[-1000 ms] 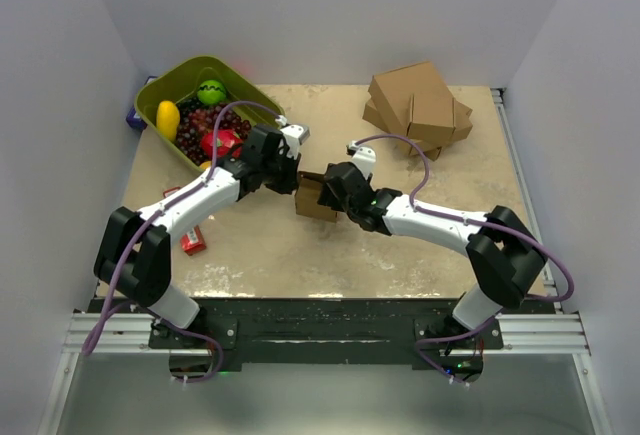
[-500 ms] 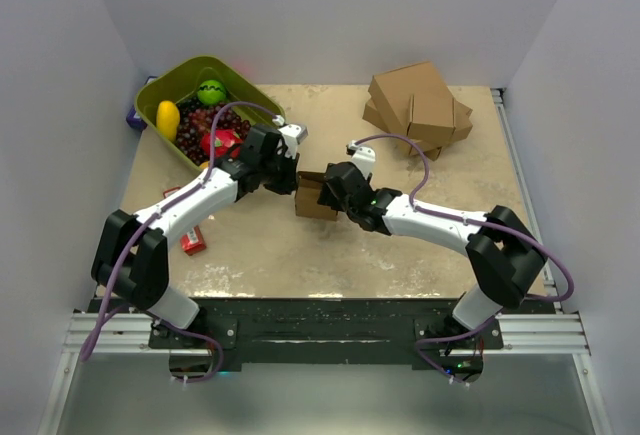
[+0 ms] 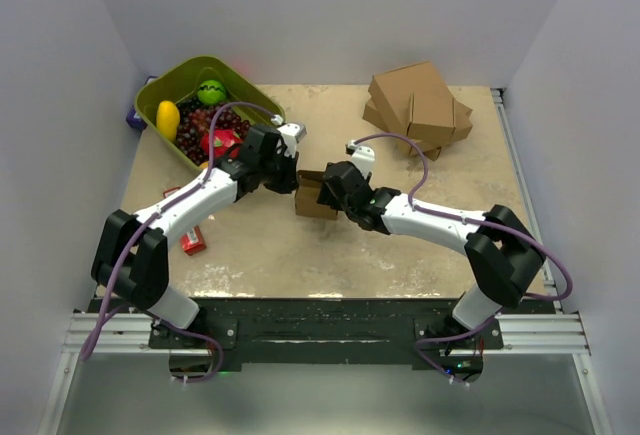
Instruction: Fold the paper box
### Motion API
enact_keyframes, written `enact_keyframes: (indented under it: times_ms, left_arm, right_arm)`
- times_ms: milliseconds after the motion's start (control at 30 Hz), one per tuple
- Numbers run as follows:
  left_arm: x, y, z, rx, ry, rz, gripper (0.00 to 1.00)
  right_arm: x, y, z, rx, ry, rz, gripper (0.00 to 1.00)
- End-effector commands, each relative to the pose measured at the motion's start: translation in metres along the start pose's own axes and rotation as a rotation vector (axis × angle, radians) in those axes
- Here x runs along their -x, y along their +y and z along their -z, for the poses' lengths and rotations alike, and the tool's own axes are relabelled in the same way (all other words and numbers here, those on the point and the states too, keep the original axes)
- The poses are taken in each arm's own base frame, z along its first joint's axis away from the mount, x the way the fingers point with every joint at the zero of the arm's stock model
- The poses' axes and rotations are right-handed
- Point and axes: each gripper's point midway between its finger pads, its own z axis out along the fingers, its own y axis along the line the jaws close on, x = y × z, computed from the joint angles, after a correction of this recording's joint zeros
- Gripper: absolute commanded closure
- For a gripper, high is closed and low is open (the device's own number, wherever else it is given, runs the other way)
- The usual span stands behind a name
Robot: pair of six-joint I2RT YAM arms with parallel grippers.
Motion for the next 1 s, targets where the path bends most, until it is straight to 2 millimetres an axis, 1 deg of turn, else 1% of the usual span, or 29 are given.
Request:
enact_keyframes:
  times_ms: [0, 167, 267, 367, 533, 733, 900, 967]
  left_arm:
    - [0.04, -0.034, 0.02, -0.143, -0.155, -0.027, 1.0]
    - [0.027, -0.021, 0.015, -0.085, -0.124, -0.036, 1.0]
    - [0.018, -0.017, 0.013, -0.069, -0.102, -0.04, 1.0]
    - [0.006, -0.012, 0.009, -0.054, -0.075, -0.041, 1.0]
    - [-0.013, -0.012, 0.004, -0.067, -0.035, -0.032, 1.0]
    - [-0.035, -0.003, 0.0, -0.034, 0.019, -0.031, 1.0]
    - [-0.047, 0.006, -0.001, 0.031, 0.049, -0.059, 1.0]
    - [-0.047, 0.009, 0.001, 0.062, 0.051, -0.073, 1.0]
  right_arm:
    - [-0.041, -0.049, -0.007, -0.162, 0.113, 0.138, 0.39]
    - [-0.041, -0.049, -0.006, -0.16, 0.111, 0.139, 0.39]
    - [-0.039, -0.05, -0.006, -0.162, 0.107, 0.133, 0.39]
    - [-0.037, -0.05, -0.004, -0.162, 0.102, 0.133, 0.39]
    - [-0.037, -0.05, -0.003, -0.161, 0.1, 0.133, 0.39]
    - [-0.034, -0.05, -0.002, -0.163, 0.094, 0.131, 0.39]
    - [-0.031, -0.051, 0.0, -0.166, 0.086, 0.127, 0.39]
    - [-0.029, -0.051, 0.002, -0.168, 0.079, 0.129, 0.39]
